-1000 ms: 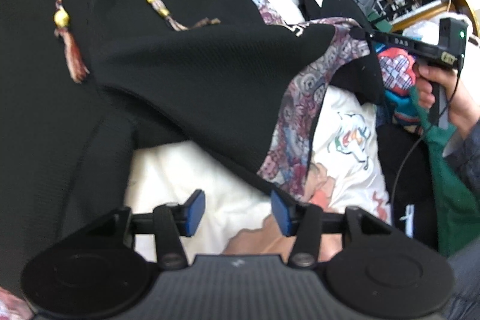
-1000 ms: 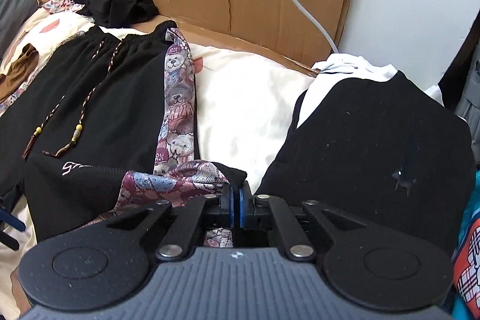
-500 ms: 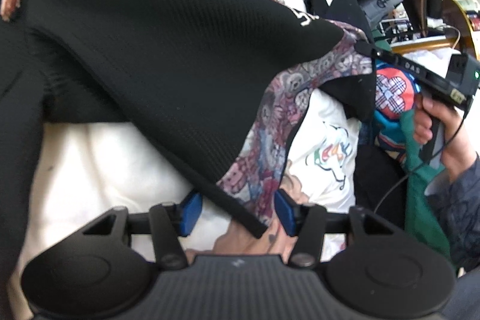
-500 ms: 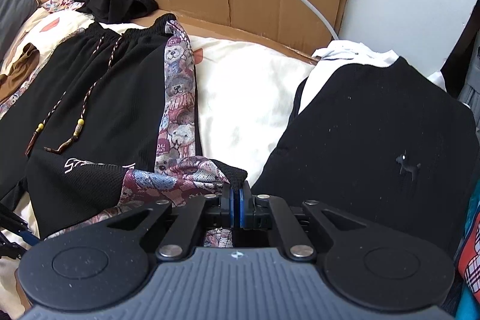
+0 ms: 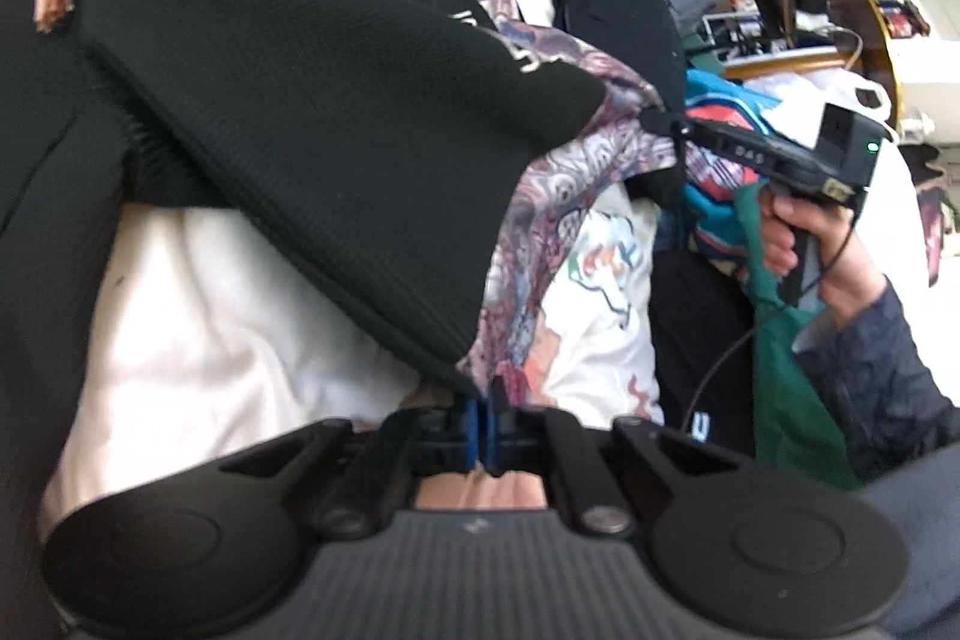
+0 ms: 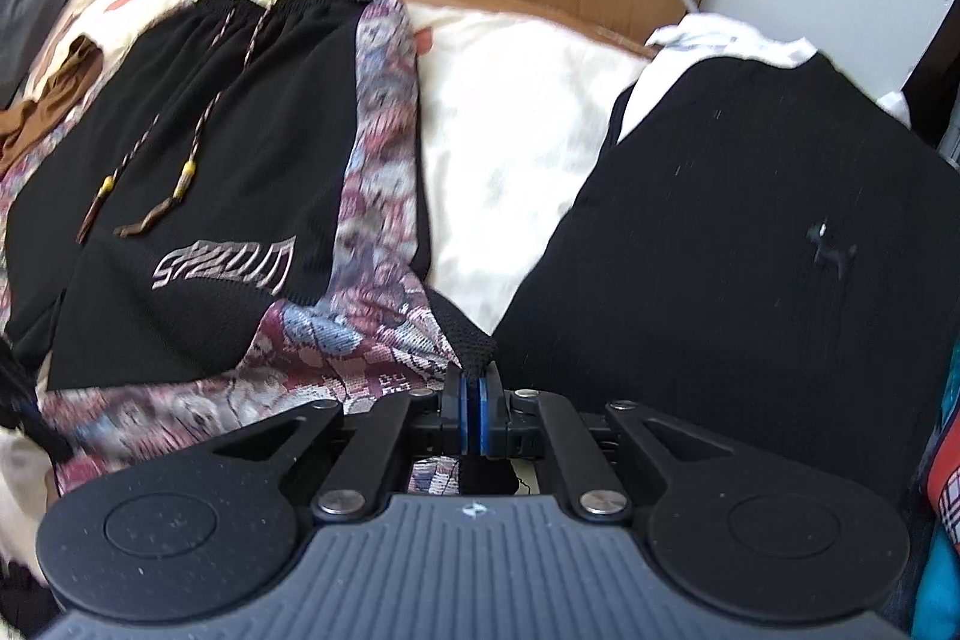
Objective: Fold clothes
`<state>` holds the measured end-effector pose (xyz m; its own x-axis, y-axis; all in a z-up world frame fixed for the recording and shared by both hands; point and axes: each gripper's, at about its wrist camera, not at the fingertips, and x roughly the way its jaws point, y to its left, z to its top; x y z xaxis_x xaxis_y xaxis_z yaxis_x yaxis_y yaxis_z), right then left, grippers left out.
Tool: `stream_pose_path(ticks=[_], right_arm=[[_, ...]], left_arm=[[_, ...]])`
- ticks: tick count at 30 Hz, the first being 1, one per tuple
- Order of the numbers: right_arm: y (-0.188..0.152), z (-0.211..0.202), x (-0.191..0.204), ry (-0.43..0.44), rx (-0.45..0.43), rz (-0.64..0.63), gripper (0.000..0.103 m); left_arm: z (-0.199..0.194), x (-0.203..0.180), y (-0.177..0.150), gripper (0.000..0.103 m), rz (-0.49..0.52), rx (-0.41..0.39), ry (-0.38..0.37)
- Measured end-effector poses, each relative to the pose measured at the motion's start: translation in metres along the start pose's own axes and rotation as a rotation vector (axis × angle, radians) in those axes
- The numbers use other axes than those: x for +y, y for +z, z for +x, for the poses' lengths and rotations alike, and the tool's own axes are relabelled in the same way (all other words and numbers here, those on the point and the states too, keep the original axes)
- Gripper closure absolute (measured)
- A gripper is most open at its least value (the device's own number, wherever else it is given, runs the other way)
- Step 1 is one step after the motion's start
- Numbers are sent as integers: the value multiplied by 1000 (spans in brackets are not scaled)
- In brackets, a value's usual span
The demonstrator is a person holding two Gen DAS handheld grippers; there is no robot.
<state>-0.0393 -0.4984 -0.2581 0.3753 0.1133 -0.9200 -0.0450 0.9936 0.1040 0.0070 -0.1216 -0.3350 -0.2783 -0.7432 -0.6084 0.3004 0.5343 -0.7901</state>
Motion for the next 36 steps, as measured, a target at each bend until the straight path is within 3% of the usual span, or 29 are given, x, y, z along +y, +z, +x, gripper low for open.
stream_pose_path(ticks=[9, 20, 23, 26, 28, 30, 36], right_arm=[[-20, 4, 9, 75, 143, 15, 100], [-15, 2, 6, 153, 227, 51, 100], [-15, 5, 0, 171, 246, 70, 98], [-26, 26, 2, 111, 297, 51, 91], [-33, 36, 6, 78, 323, 31, 80], [-38, 35, 8, 92, 313, 41, 69], [-42, 32, 0, 99, 281, 119, 62]], left_arm=[[-15, 7, -12, 100, 12, 24, 6], [-22, 32, -7, 100, -154, 68, -174], [-22, 42, -6, 97, -137, 100, -88], [-12, 36, -7, 88, -26, 136, 137], [-13, 36, -9, 83, -41, 115, 136], [-15, 40, -10, 65, -84, 88, 106], [-7, 42, -11, 57, -103, 57, 142]])
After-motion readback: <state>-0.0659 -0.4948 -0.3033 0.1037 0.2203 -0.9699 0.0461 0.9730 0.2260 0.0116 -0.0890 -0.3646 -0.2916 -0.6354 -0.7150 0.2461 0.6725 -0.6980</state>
